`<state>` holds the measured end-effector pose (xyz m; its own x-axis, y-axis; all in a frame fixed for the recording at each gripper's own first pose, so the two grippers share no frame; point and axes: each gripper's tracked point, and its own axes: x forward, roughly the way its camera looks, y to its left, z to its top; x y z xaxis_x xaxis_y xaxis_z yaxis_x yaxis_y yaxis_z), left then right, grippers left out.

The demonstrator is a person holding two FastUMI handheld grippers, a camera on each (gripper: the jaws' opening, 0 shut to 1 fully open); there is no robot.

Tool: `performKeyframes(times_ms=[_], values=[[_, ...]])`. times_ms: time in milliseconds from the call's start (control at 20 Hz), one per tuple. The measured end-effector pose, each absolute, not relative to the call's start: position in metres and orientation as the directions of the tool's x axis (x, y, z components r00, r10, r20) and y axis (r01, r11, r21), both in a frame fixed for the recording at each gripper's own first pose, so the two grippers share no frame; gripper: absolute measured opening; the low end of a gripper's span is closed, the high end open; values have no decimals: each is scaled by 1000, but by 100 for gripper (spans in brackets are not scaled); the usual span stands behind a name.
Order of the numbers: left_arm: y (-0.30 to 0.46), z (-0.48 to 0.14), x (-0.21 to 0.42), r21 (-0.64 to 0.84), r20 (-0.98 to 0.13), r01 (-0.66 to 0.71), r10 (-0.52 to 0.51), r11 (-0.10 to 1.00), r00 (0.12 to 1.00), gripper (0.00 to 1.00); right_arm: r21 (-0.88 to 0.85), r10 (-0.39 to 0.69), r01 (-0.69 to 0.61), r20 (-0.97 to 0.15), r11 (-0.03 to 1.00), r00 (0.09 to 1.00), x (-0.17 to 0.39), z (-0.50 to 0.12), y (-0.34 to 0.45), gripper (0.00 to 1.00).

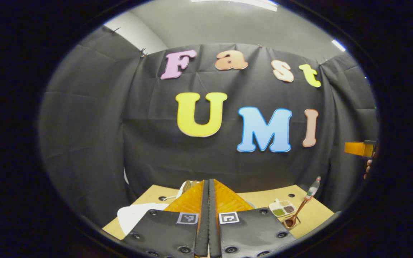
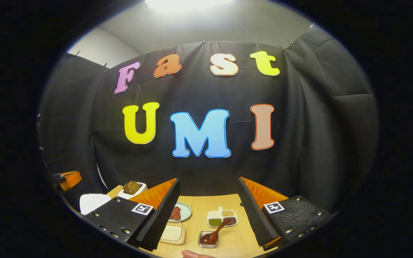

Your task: Close the left gripper, press the button to open the rice cooker; take a wooden spoon from the chopstick holder with the right hand, scoop a spoonful of rice and pour it into the rice cooker, then put the wooden spoon back into the chopstick holder.

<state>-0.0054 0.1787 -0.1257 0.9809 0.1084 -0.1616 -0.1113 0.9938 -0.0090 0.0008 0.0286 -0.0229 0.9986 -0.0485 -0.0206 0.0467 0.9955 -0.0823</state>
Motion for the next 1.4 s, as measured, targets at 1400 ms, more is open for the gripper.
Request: performKeyframes(times_ms=[1400], values=[[262,-333,-64,-38,-542,-341,267,939,797,11,-98,8,-19,-108,995,994,28,-53,34,96]])
